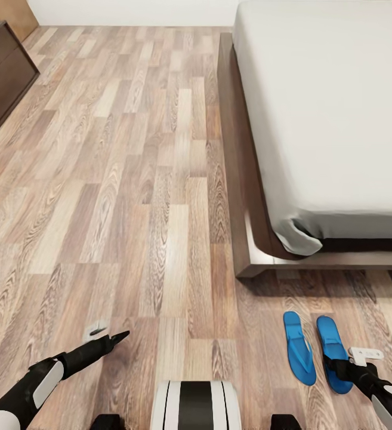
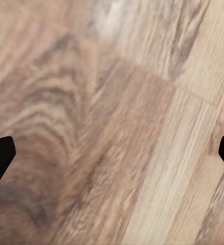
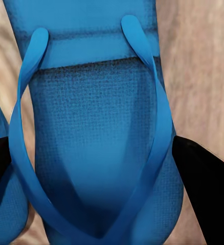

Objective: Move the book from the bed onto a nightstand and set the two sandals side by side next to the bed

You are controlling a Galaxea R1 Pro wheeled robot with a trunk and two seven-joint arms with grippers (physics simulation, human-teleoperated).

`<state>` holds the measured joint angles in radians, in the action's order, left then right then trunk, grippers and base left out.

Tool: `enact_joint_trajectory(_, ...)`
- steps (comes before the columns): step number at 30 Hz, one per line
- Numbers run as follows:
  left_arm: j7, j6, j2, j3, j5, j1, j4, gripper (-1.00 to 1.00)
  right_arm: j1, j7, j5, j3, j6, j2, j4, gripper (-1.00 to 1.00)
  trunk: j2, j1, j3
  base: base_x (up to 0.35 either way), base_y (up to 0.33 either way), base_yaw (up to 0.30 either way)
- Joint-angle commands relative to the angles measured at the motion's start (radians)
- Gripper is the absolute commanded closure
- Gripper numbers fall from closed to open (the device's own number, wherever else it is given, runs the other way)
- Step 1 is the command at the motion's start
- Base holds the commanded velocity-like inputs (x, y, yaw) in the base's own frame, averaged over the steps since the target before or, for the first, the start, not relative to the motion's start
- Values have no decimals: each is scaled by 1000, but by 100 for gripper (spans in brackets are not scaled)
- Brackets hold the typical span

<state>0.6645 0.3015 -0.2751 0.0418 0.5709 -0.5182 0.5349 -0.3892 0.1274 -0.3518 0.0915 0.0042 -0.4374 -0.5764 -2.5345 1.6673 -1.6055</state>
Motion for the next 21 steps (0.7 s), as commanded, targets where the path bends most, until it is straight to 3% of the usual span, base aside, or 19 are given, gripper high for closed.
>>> enact_joint_trajectory(1, 0, 7, -1, 4, 11, 0, 0, -100, 0, 0, -10, 5, 0, -1, 0, 100, 0, 0, -5, 0, 0, 0)
enact_joint_trajectory(6, 1, 7, -1, 4, 11, 0, 0, -100, 0, 1, -10, 6, -20, -1, 0, 100, -1, 1, -8, 0, 0, 0)
enact_joint_trajectory(15, 1, 7, -1, 4, 11, 0, 0, -100, 3, 4, -10, 6, -129, 0, 1, 100, -1, 1, -8, 0, 0, 0)
enact_joint_trajectory(21, 0, 7, 0, 6, 11, 0, 0, -100, 3, 5, -10, 6, -139, 0, 1, 100, -1, 2, -20, 0, 0, 0)
